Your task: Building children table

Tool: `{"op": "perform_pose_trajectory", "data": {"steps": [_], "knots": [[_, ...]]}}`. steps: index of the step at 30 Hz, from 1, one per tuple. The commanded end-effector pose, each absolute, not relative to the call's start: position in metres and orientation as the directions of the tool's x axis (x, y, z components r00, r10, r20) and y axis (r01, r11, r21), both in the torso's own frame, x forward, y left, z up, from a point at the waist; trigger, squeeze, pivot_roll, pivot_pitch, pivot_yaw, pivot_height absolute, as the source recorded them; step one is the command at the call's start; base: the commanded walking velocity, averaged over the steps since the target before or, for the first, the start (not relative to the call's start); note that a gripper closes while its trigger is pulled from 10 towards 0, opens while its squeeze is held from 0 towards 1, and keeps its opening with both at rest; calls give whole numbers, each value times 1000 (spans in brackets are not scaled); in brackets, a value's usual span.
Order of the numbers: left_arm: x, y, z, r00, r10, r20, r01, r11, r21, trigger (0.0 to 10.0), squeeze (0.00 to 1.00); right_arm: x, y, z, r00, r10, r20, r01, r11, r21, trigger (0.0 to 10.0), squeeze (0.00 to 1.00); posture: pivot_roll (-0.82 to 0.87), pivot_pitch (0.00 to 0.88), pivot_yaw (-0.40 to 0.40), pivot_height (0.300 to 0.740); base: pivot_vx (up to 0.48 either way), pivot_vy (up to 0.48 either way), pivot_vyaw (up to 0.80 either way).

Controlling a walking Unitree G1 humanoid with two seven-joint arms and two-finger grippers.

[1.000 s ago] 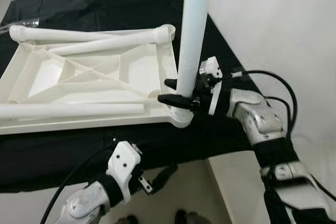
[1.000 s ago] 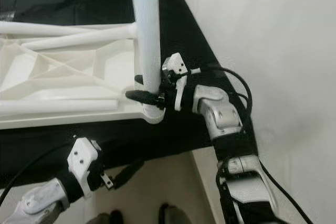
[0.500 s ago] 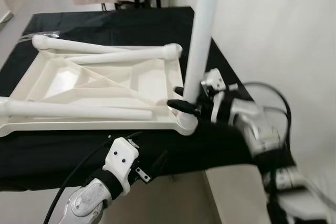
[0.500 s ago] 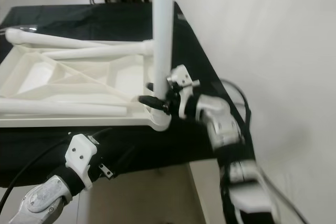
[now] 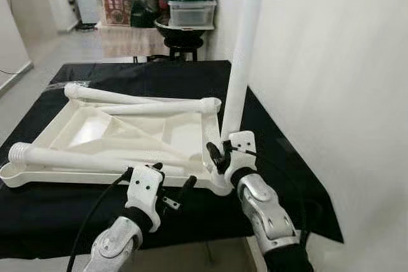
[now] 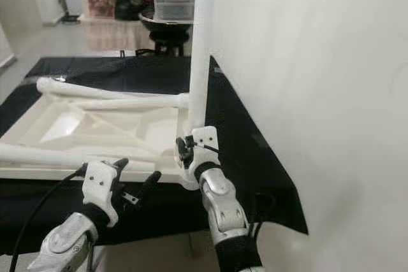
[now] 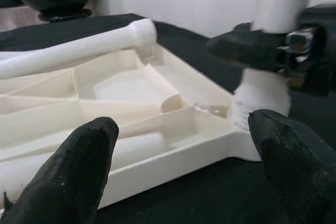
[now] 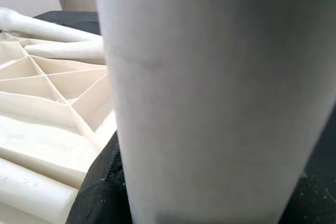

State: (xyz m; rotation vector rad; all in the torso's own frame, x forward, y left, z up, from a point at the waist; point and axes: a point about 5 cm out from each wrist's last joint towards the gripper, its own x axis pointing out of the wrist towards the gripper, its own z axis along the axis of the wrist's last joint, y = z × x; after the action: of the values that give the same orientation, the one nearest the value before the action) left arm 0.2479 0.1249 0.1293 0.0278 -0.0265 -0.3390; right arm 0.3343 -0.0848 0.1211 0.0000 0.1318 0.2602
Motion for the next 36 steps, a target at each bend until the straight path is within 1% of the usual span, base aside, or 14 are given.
{"op": "perform_pose_trajectory", "data": {"steps": [1, 4, 5, 6, 7, 12, 13, 14, 20, 25, 26, 28, 29, 36], "knots": [[249, 122, 127, 928, -371, 33, 370, 929, 26, 10000, 0, 328, -91, 91, 930, 232, -285, -237, 971, 16, 10000, 0, 26, 0, -65, 740, 0, 0, 0], [248, 118, 125, 903, -428, 37, 428, 904, 22, 10000, 0, 329, -93, 91, 921, 242, -306, -254, 967, 2, 10000, 0, 25, 0, -62, 740, 0, 0, 0], [245, 113, 124, 872, -488, 39, 488, 873, 25, 10000, 0, 329, -95, 96, 914, 269, -303, -282, 960, 3, 10000, 816, 23, 0, -62, 740, 0, 0, 0], [245, 113, 124, 872, -488, 39, 488, 873, 25, 10000, 0, 329, -95, 96, 914, 269, -303, -282, 960, 3, 10000, 816, 23, 0, -62, 740, 0, 0, 0], [242, 107, 118, 838, -545, 20, 544, 838, 50, 10000, 0, 338, -99, 116, 885, 417, -209, -420, 907, 32, 10000, 1000, 25, 0, -62, 740, 0, 0, 0], [240, 106, 113, 829, -559, -4, 558, 827, 75, 10000, 0, 348, -106, 136, 829, 548, -113, -549, 836, 24, 10000, 1000, 25, 0, -62, 740, 0, 0, 0], [240, 105, 110, 825, -566, -9, 565, 822, 69, 10000, 0, 353, -111, 145, 792, 605, -88, -607, 794, -6, 10000, 957, 29, 0, -64, 740, 0, 0, 0], [239, 104, 109, 819, -574, -11, 574, 817, 57, 10000, 0, 358, -116, 153, 750, 657, -74, -661, 750, -37, 10000, 0, 34, 0, -68, 740, 0, 0, 0], [237, 97, 104, 775, -632, -6, 631, 775, -13, 10000, 0, 369, -130, 170, 615, 782, -100, -789, 612, -55, 10000, 0, 43, 0, -74, 740, 0, 0, 0], [237, 95, 105, 762, -647, 9, 647, 762, 0, 10000, 0, 367, -134, 172, 492, 857, -155, -870, 489, -56, 10000, 0, 49, 0, -79, 740, 0, 0, 0], [237, 95, 106, 766, -642, 23, 642, 766, 15, 10000, 0, 369, -137, 174, 488, 859, -157, -872, 487, -46, 2588, 0, 52, 0, -81, 740, 0, 0, 0], [237, 95, 106, 768, -639, 33, 639, 769, 24, 10000, 0, 371, -139, 175, 484, 862, -153, -874, 485, -36, 2588, 0, 52, 0, -81, 740, 0, 0, 0], [238, 96, 108, 778, -626, 49, 624, 779, 56, 10000, 0, 372, -141, 176, 482, 864, -144, -875, 484, -19, 0, 0, 54, 0, -81, 740, 0, 0, 0], [240, 97, 110, 782, -615, 103, 617, 787, 5, 10000, 0, 374, -152, 177, 501, 857, -118, -864, 503, -12, 0, 0, 44, 0, -74, 740, 0, 0, 0]]}}
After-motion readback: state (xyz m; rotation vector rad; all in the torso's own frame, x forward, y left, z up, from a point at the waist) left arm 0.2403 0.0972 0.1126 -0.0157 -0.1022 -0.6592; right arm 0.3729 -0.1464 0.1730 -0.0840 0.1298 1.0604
